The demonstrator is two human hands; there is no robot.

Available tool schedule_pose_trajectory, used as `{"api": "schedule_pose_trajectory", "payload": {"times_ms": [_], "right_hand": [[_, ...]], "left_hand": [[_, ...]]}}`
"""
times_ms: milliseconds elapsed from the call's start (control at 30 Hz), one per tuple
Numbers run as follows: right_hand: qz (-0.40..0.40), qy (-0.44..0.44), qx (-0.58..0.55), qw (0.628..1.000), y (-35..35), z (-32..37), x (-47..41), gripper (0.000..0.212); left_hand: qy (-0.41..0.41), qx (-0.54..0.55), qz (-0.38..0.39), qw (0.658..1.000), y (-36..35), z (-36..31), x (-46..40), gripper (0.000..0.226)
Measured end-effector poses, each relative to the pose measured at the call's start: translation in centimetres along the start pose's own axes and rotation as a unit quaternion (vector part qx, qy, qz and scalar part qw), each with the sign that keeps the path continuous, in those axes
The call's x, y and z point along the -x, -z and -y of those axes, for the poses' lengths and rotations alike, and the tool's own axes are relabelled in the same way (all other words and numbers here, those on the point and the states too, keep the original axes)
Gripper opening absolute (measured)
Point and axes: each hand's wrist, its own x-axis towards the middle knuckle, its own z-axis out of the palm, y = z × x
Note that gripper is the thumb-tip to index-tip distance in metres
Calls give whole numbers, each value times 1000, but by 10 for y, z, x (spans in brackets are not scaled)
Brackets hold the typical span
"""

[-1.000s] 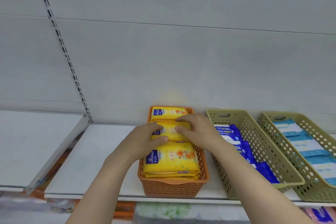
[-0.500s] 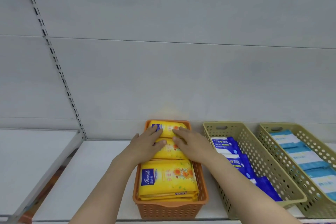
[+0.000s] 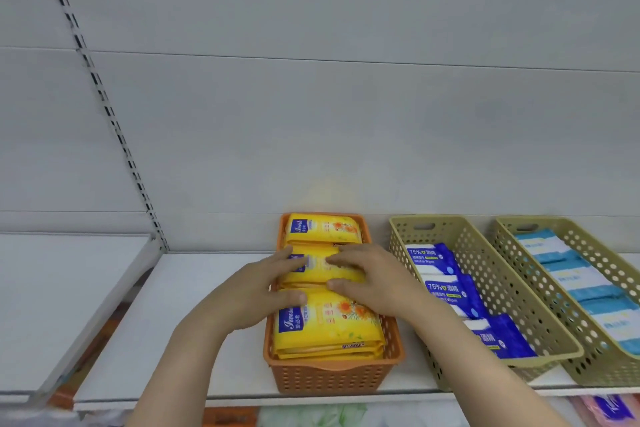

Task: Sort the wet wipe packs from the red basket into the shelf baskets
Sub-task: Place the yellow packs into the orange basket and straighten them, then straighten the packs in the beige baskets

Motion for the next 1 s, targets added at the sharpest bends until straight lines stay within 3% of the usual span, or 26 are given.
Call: {"api": "schedule_pose_trajectory", "payload": {"times_ms": [233, 367, 500, 800, 933, 1000], "right_hand": [[-11, -25, -14, 1000, -1, 3, 20, 53], [48, -9, -31, 998, -5, 2, 35, 78], [33, -11, -58, 998, -10, 3, 40, 98], [9, -13, -54, 998, 4, 3, 42, 61], [-85, -62, -42, 994, 49, -32, 54, 47], [-95, -107, -6, 990, 71, -63, 61, 45]], "left_hand": [[-11, 17, 6, 1000, -1, 0, 9, 77], [-10, 20, 38, 999, 0, 2, 19, 92], [-7, -42, 29, 999, 2, -5, 19, 84], [6, -106, -5, 994, 5, -25, 14, 88], [-82, -126, -114, 982, -23, -64, -6, 73], [-131, -133, -125, 974, -48, -86, -20, 67]]}}
